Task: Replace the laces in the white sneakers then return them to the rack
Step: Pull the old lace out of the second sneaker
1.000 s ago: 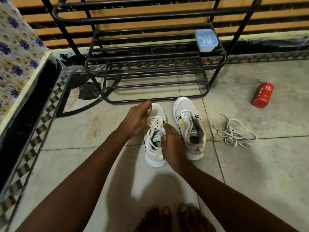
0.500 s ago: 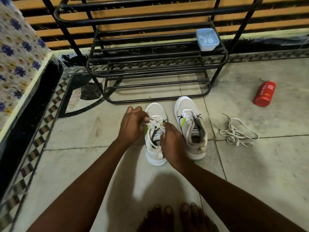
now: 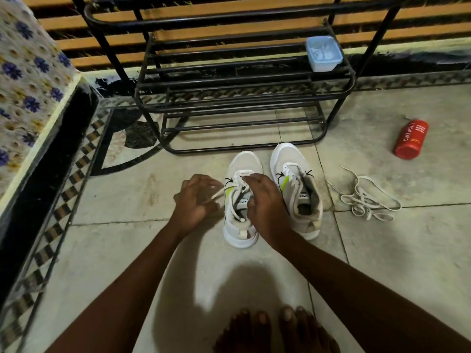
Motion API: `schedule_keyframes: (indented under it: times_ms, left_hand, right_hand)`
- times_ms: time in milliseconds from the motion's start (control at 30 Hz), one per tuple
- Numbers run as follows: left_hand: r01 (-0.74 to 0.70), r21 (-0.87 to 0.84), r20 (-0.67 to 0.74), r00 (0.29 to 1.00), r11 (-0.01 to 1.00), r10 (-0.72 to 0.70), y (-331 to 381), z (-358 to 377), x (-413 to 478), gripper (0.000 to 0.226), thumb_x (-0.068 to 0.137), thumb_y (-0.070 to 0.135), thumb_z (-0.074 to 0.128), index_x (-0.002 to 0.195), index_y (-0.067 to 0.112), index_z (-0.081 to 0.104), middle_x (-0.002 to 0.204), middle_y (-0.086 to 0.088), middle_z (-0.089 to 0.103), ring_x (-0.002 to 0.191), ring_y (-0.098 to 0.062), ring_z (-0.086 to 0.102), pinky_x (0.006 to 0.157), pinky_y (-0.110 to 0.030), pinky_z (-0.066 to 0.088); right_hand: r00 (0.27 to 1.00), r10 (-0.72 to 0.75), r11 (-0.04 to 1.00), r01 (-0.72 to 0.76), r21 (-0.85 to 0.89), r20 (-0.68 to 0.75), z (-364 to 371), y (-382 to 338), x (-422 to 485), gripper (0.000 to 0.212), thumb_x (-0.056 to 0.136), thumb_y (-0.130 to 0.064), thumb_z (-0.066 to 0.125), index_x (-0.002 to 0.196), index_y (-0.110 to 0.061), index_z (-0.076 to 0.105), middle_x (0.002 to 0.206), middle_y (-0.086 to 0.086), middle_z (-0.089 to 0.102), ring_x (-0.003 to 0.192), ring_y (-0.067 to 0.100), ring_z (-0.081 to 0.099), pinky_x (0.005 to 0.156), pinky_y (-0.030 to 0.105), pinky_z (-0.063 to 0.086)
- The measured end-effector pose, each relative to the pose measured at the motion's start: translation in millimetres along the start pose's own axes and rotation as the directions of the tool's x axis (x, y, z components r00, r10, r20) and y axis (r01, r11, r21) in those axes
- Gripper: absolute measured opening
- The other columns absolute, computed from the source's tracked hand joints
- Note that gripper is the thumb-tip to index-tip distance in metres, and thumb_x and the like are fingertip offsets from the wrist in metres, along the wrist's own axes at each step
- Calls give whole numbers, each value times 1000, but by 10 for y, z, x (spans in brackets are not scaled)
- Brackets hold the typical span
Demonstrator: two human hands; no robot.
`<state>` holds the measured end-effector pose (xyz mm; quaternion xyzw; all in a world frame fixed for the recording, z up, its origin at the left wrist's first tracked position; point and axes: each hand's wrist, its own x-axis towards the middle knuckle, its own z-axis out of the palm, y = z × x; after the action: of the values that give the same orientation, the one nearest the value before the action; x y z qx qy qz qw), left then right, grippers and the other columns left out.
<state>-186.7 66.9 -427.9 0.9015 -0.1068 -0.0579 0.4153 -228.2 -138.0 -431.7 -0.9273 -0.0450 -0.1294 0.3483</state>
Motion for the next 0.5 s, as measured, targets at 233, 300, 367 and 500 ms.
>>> schedule_keyframes:
  times_ms: [233, 300, 367, 500]
  left_hand:
    - [-257, 270, 271, 945, 928, 183, 142, 172, 119, 74, 90, 48, 72, 153, 25, 43, 143, 2, 57, 133, -21, 51, 107, -43, 40]
    - [-284, 362, 243, 948, 888, 204, 136, 244, 121, 68, 92, 44, 67, 153, 25, 42, 133, 2, 61, 125, -22, 55, 100, -43, 42]
    - [-285, 406, 228, 952, 868, 206, 110, 284, 103, 68, 89, 47, 59, 152, 24, 44, 129, 0, 61, 120, -24, 56, 97, -42, 43]
    - [-274, 404, 229, 954, 873, 194, 90, 336, 62, 74, 86, 53, 47, 153, 21, 43, 138, 0, 58, 121, -25, 55, 98, -45, 44]
  right_hand:
    - [968, -76, 981, 116, -157, 238, -107, 6, 290, 30, 85, -11, 53, 109, 0, 68, 108, 20, 65, 101, 41, 59, 86, 51, 49]
    - [976, -70, 987, 98, -129, 204, -100, -30, 274, 25, 87, -12, 53, 104, 0, 66, 101, 20, 65, 95, 41, 61, 81, 49, 51]
    - [992, 33, 999, -28, -38, 126, -117, -65, 294, 10, 92, -5, 53, 97, 0, 61, 92, 18, 64, 87, 40, 63, 76, 49, 51]
    - [909, 400, 863, -331, 381, -118, -426, 19, 641, 20, 101, -12, 45, 98, 3, 57, 84, 23, 65, 74, 39, 66, 70, 46, 57]
